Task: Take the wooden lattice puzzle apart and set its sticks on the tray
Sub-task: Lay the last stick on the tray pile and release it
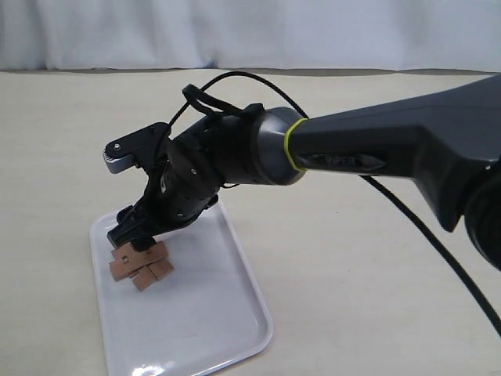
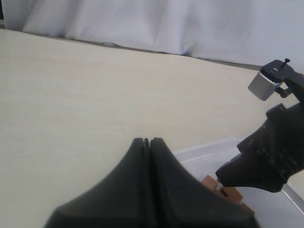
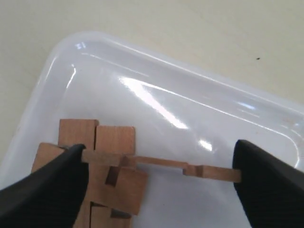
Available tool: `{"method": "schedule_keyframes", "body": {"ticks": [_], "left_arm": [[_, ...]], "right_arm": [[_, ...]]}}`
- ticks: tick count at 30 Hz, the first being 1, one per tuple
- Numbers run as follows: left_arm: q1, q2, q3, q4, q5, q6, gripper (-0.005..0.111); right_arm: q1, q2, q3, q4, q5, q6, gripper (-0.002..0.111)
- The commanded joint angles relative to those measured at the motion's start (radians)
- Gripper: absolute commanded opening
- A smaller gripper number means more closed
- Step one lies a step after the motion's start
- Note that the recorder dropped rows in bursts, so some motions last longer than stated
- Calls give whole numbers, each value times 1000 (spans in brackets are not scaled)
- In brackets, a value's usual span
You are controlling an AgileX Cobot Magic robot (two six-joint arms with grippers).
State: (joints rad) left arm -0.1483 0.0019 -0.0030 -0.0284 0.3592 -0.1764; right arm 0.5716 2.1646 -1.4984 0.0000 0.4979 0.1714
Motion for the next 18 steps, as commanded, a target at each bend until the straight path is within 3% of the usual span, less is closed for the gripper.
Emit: {"method": "schedule_keyframes", "body": {"ticks": [1,5,11,13,15,18], "left_arm": [[2,-2,3,-6,-14,0,0],[2,-2,3,-6,-14,0,0],[2,-2,3,-6,-14,0,0],[2,-2,3,-6,-14,0,0],[2,-2,3,-6,-14,0,0],[2,-2,3,-6,-14,0,0]], "right_arm": [[-2,-15,-2,-15,-21,7,84],[0,-37,-2,-11,15,9,96],[0,-129,-2,-15,127,6,95],[0,-167,-2,-20,197,-3,87],[0,-197,-2,-45,274,-3,71],[0,-226,2,-73,419,-4,25]]}}
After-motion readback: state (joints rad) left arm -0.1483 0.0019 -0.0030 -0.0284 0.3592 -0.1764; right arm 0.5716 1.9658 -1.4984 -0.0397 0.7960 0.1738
